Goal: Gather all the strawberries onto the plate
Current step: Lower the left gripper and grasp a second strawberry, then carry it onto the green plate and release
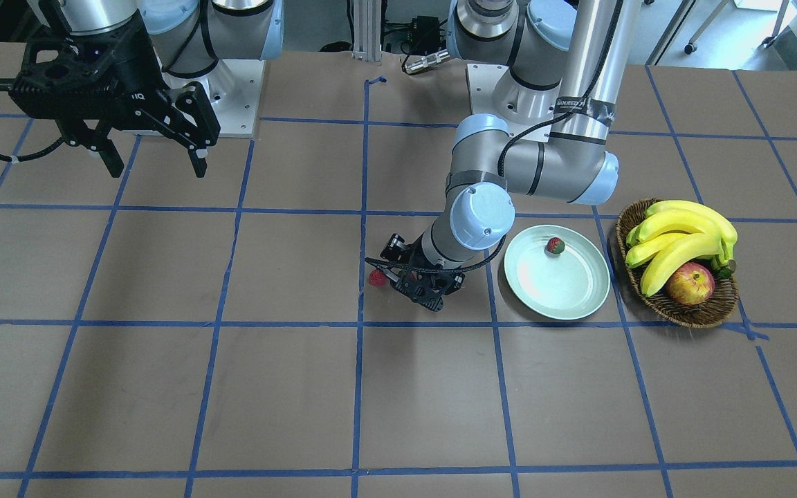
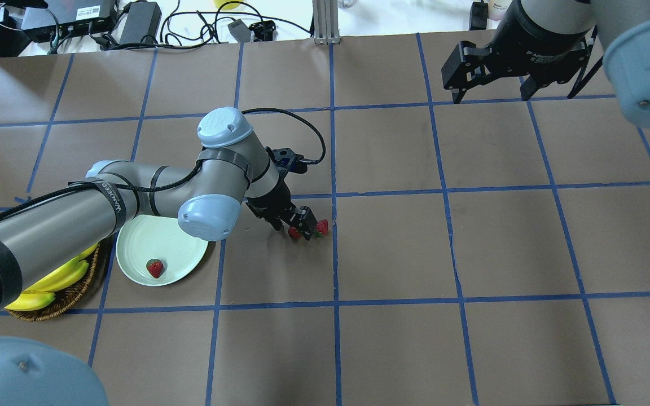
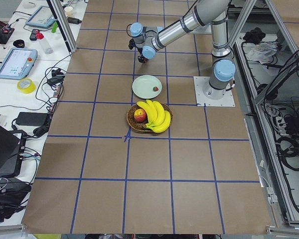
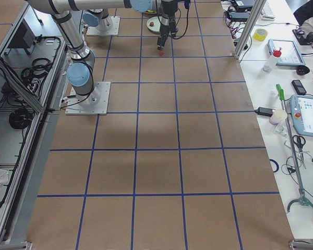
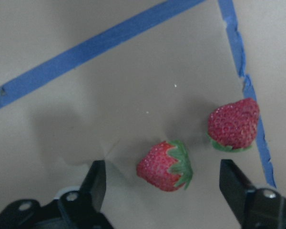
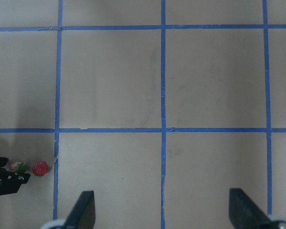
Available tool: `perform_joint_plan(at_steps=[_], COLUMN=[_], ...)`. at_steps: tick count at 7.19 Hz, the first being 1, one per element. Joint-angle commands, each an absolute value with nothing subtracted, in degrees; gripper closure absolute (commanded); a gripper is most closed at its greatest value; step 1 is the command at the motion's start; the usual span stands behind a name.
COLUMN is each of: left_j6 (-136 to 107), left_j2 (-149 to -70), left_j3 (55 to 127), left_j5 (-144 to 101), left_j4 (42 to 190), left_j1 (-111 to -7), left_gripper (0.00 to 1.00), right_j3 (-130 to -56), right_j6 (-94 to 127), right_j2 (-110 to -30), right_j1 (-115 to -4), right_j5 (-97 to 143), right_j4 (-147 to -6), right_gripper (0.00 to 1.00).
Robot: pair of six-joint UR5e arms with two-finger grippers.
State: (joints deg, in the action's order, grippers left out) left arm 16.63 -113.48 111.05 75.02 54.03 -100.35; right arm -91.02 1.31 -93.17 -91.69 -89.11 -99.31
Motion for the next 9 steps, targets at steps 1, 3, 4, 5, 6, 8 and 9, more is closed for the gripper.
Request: perform_joint_plan(at_steps=[1, 3, 4, 5, 6, 8, 9], left_j6=[16.9, 17.0, 17.0, 17.1, 17.1, 17.4, 19.6], left_j2=[-113.6, -113.2, -111.9, -111.0, -110.4, -108.8, -108.1], left_j3=[111.0, 110.7, 110.5, 108.8, 106.2, 101.0, 101.6], left_j5=[75.8, 75.7, 75.8, 76.2, 78.6, 85.3, 85.6], left_j4=[53.9, 53.9, 53.6, 53.8, 55.6, 65.4, 67.0], left_j1=[-101.1, -101.2, -101.1, -100.7, -99.7, -90.4, -84.8], left_gripper=[1.0, 1.0, 1.0, 1.0, 1.0, 1.0, 1.0], right_j3=[-91.1, -91.1, -91.1, -91.1, -91.1, -91.1, -91.1], right_j6=[1.2, 1.3, 1.2, 1.2, 1.2, 1.2, 1.2], right_j2=[-93.2, -93.2, -93.2, -93.3, -93.3, -93.3, -93.3], right_j1=[-91.7, -91.7, -91.7, -91.7, -91.7, -91.7, -91.7], right_j5=[-89.1, -89.1, -89.1, -89.2, -89.3, -89.3, -89.3], right_j4=[-99.3, -99.3, -99.3, -99.2, -99.2, -99.2, -99.2], right_gripper=[0.0, 0.0, 0.0, 0.0, 0.0, 0.0, 0.0])
